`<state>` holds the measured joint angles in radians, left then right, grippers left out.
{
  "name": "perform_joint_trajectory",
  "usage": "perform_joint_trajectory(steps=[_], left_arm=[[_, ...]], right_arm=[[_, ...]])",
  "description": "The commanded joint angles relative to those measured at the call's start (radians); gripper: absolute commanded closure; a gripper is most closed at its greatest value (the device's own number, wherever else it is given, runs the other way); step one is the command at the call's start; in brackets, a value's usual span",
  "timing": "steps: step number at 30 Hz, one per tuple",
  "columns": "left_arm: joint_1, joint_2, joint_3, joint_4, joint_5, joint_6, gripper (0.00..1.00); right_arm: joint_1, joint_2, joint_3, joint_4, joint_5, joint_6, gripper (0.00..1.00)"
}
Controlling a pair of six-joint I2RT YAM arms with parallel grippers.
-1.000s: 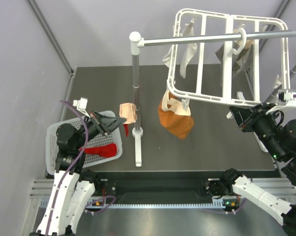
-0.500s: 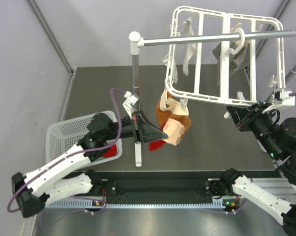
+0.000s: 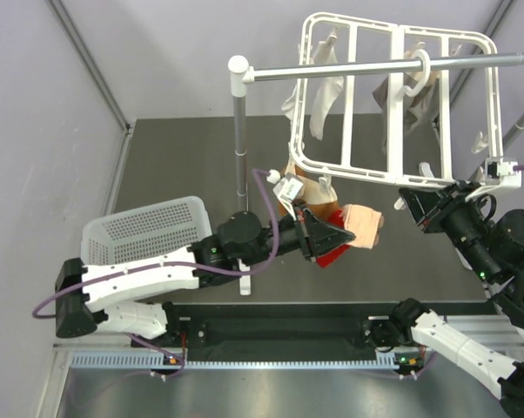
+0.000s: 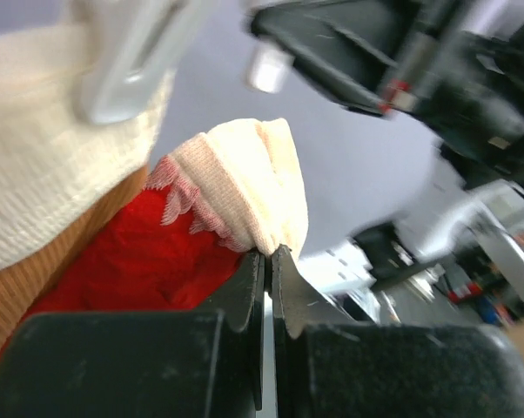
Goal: Clip the socks to the hanger
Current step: Clamp the sock onto the hanger.
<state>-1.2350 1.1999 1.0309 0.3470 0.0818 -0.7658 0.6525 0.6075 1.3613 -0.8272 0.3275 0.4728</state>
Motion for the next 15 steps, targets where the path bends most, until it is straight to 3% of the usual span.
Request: perform_joint_trajectory(steps=[1, 6, 15], left_arm=[[-0.029, 0.067, 0.04, 0.041, -0.325, 0.048, 1.0], [-0.029, 0.15, 0.029, 0.17, -0.386, 0.023, 1.0], [-0.029, 0.202, 0.098, 0.222, -0.321, 0.007, 1.0]], right_arm=[[0.012, -0.014, -0.002, 0.002, -0.048, 0.018, 1.0], [0.013, -0.018, -0.008, 0.014, -0.082, 0.029, 1.0], [0.013, -0.026, -0.022, 0.014, -0.084, 0.026, 1.0]])
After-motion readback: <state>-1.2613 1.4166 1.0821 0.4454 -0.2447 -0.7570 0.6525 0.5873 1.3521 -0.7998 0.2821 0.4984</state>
